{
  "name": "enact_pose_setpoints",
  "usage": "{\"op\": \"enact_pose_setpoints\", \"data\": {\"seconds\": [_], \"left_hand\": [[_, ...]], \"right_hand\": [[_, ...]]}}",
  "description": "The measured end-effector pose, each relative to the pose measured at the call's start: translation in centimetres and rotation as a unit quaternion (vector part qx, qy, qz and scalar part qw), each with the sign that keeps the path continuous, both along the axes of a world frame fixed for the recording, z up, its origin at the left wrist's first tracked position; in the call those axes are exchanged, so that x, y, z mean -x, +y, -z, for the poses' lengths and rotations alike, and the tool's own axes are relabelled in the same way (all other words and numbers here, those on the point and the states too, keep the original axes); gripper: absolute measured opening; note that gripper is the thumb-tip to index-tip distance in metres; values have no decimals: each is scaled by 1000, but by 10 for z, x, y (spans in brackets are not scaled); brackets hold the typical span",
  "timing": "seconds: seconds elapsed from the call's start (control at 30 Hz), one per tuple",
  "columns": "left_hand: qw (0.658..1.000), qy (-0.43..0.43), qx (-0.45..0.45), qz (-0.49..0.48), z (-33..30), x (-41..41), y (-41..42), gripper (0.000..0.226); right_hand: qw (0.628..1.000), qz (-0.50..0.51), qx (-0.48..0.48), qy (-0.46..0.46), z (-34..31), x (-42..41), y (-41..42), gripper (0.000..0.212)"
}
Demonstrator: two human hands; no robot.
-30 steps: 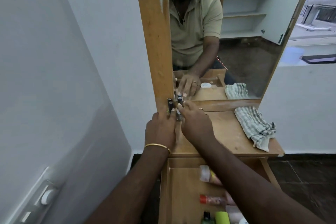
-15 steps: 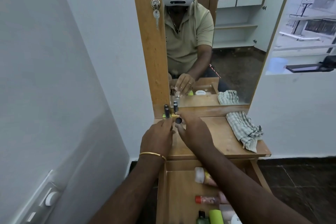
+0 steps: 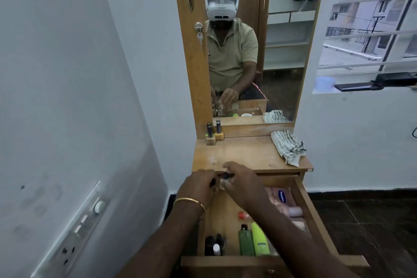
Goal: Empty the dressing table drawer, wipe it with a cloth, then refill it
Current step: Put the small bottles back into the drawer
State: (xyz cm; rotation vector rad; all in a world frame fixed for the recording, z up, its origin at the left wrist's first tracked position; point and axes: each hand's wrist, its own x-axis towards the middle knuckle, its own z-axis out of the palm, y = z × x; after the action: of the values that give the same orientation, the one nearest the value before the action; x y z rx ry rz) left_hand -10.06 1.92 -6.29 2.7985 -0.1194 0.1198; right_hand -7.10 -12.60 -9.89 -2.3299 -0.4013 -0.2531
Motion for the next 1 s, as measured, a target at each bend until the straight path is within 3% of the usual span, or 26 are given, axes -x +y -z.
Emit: {"op": "enact_pose_setpoints", "data": {"seconds": [0.13, 0.27, 0.43, 0.6, 0.87, 1.0], "left_hand": [[997, 75, -36, 2, 12, 27, -6, 16], [992, 94, -80, 19, 27, 44, -10, 16], [985, 89, -149, 16, 35, 51, -13, 21], [972, 104, -210, 10, 39, 50, -16, 25], [967, 115, -225, 23, 52, 45, -13, 24], [971, 114, -209, 38, 55, 43, -8, 25]], "right_hand": [[999, -20, 20, 40, 22, 26, -2, 33], [995, -37, 35, 90, 39, 47, -3, 18], [990, -50, 56, 122, 52, 52, -3, 39], [985, -72, 89, 130, 54, 55, -2, 30], [977, -110, 90, 161, 60, 47, -1, 19], [968, -119, 98, 197, 60, 47, -2, 28]]}}
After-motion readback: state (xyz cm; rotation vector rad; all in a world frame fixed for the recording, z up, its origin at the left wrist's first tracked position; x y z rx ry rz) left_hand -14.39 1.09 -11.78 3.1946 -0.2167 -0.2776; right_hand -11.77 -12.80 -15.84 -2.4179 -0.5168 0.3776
